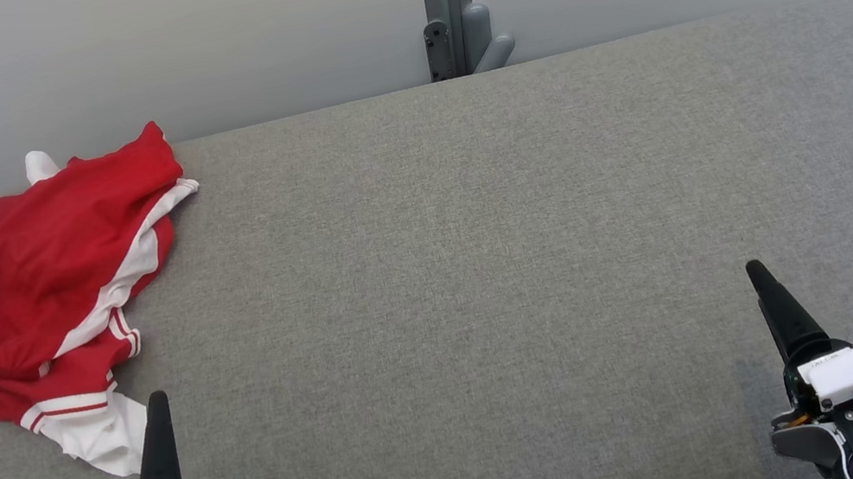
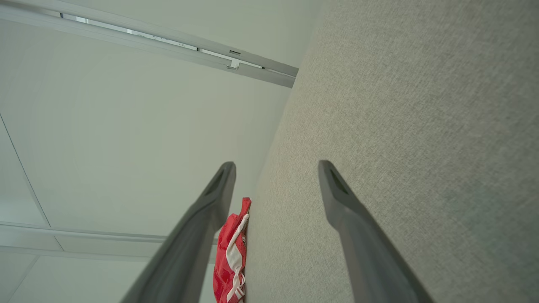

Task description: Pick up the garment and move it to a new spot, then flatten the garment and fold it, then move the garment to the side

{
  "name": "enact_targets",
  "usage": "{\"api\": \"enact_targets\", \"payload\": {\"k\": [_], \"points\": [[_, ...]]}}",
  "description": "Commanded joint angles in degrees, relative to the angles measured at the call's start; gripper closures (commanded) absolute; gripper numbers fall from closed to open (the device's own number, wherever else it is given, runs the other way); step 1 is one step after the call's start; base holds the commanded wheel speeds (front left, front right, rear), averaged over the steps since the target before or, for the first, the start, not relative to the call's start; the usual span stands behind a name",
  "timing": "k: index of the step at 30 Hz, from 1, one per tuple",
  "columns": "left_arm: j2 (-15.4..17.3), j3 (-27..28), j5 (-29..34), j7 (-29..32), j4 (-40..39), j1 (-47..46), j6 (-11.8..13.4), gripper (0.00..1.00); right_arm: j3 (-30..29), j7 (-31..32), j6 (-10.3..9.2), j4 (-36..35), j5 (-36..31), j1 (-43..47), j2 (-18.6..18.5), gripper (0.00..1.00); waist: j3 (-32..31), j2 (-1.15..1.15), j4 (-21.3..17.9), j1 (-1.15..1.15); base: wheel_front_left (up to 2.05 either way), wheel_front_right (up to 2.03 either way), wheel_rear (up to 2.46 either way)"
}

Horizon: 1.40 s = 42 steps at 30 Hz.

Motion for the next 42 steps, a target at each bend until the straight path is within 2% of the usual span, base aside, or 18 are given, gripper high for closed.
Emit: {"api": "enact_targets", "payload": {"k": [1, 10, 23, 42], "points": [[1.0, -0.5, 2.8, -0.7, -0.9, -0.5, 0.0, 0.00, 0.3, -0.8, 0.02, -1.5, -3.7, -0.4, -0.4, 0.00, 0.0, 0.00, 0.0, 0.00, 0.00, 0.00, 0.00], [2.1, -1.8, 11.3, -2.4, -0.7, -0.3, 0.0, 0.00, 0.5, -2.6, 0.02, -2.9, -15.6, 0.0, -0.4, 0.00, -0.1, 0.00, 0.0, 0.00, 0.00, 0.00, 0.00], [3.8, -4.1, 26.9, -5.0, -0.2, 0.6, 0.0, 0.00, 0.7, -5.1, 0.03, -2.8, -34.5, 0.4, -1.4, 0.00, -0.3, 0.00, 0.0, 0.00, 0.00, 0.00, 0.00], [4.6, -4.6, 46.2, -8.2, -2.1, 2.8, 0.1, 0.00, 1.7, -8.4, 0.03, -2.2, -49.8, 0.6, -1.8, 0.00, -0.5, 0.00, 0.0, 0.00, 0.00, 0.00, 0.00]]}}
